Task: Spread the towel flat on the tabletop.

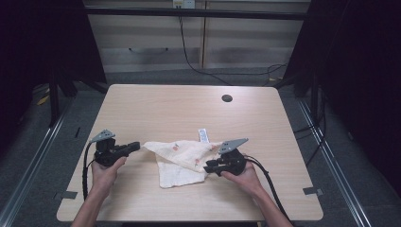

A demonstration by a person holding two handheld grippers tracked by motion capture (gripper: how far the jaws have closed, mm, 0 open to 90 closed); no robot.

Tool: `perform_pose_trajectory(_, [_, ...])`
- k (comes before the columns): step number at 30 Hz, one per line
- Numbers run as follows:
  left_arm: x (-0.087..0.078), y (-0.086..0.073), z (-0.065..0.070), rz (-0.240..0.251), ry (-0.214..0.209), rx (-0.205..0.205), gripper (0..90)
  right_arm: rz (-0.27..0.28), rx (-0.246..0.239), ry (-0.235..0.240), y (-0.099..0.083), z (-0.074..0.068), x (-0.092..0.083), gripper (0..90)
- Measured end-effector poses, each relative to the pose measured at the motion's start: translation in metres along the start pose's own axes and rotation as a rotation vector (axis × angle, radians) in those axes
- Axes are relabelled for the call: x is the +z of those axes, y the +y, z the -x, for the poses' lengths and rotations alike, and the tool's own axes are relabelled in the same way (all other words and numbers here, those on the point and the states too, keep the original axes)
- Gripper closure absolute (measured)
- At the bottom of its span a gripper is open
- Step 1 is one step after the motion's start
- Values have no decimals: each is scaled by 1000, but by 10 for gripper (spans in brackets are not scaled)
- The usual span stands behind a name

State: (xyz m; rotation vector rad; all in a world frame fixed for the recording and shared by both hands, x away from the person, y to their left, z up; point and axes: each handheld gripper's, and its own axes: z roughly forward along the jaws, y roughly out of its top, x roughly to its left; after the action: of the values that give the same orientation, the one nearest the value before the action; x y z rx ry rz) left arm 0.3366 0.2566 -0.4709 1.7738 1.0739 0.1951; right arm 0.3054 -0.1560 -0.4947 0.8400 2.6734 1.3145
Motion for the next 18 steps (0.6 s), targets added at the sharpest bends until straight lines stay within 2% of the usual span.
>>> perform_pose_trajectory(4, [1,0,1,-3,-2,1,881,-38,-20,0,-4,0,5,634])
perform_pose_trajectory(7, [1,-1,0,-10,2,2,880,-46,-30,-3,-4,0,5,638])
perform_pose_trajectory(9, [2,-2,-1,-11,2,4,880,-48,-51,-15,-5,-1,6,683])
perform_pose_trajectory(11, [1,-2,-1,-9,1,-2,880,-49,-56,-34,-5,-1,6,788])
perform_pose_trajectory(14, [-1,-1,-2,-3,-1,-2,880,-27,-28,-20,-4,2,3,865])
perform_pose_trajectory(18, [-2,1,-1,12,-6,-8,880,52,5,-5,1,4,-11,870])
